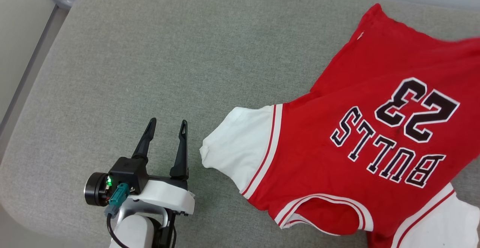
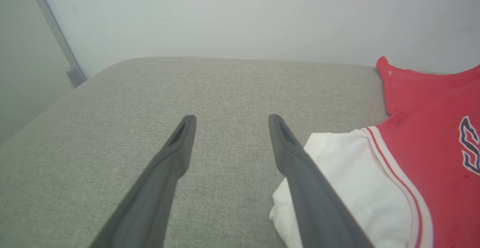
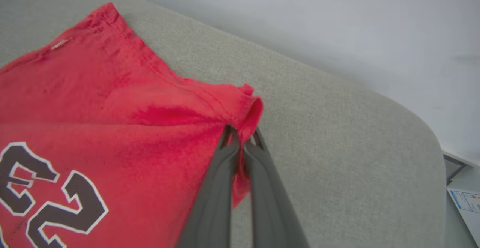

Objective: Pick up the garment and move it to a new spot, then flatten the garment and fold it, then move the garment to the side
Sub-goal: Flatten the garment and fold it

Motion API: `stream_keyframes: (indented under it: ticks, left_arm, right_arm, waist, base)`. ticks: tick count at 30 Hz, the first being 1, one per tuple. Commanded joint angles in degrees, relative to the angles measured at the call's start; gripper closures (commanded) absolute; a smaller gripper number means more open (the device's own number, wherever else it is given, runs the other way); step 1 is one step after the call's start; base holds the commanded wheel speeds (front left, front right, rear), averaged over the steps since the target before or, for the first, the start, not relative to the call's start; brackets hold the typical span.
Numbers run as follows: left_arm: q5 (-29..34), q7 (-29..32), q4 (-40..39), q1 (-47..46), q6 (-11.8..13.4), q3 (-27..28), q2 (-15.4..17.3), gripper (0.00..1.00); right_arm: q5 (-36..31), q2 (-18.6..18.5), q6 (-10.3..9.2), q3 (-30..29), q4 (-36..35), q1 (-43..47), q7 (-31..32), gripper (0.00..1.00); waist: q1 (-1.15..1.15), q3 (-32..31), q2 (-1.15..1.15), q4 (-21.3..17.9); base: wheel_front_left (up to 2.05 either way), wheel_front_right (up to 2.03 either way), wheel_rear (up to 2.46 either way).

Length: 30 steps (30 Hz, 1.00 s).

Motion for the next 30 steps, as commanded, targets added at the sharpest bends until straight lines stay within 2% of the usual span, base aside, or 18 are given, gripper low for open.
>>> stream_keyframes:
  ticks: [1,7,12,13,14,15,21,30]
  left_arm:
    - [-0.17,-0.14,0.01,-0.69,0.17,-0.14,-0.07,0.00]
    - [-0.74,-0.14,0.46,-1.60,0.46,-0.94,-0.06,0.00]
    - [-0.08,-0.14,0.98,-1.57,0.59,-0.44,-0.08,0.00]
    - [0.13,-0.14,1.12,-1.39,0.44,-0.15,-0.08,0.00]
    - [0.22,-0.14,1.31,-1.27,0.26,0.18,-0.06,0.00]
    - [0.33,-0.14,1.42,-1.22,0.10,0.55,-0.05,0.00]
    - [1.17,-0.14,1.15,-0.59,-1.32,2.98,1.01,0.00]
    - [2.02,-0.14,2.65,-3.21,-4.28,4.52,5.52,0.00]
  right_arm:
    - [-0.58,0.63,-0.08,0.01,1.59,1.29,0.65,1.00]
    - [-1.91,3.90,-0.08,0.97,11.46,6.33,4.97,1.00]
    - [-0.31,6.20,-0.06,-0.29,12.88,8.46,3.29,1.00]
    - [-0.20,6.29,-0.06,-0.74,12.71,8.35,2.20,0.76]
    - [0.00,6.33,-0.06,-1.18,12.44,8.30,0.92,0.44]
    - [0.47,6.63,-0.06,-1.65,11.65,8.42,-0.46,0.00]
    - [-3.57,5.19,-0.08,-1.54,5.49,9.60,-13.18,0.00]
    - [-9.48,9.18,-0.08,-7.58,-0.26,13.80,-31.05,0.00]
  waist:
    - [0.00,0.54,0.00,0.31]
    - [0.00,1.64,0.00,1.14]
    - [0.00,0.85,0.00,0.42]
    - [0.00,0.42,0.00,0.10]
    - [0.00,-0.03,0.00,-0.19]
    - [0.00,-0.58,0.00,-0.57]
    - [0.00,-3.91,0.00,-3.45]
    - [0.00,-8.19,0.00,-7.16]
  base:
    - [0.00,0.00,0.00]
    - [0.00,0.00,0.00]
    - [0.00,0.00,0.00]
    - [0.00,0.00,0.00]
    - [0.00,0.00,0.00]
    - [0.00,0.00,0.00]
    - [0.00,0.00,0.00]
    - [0.00,0.00,0.00]
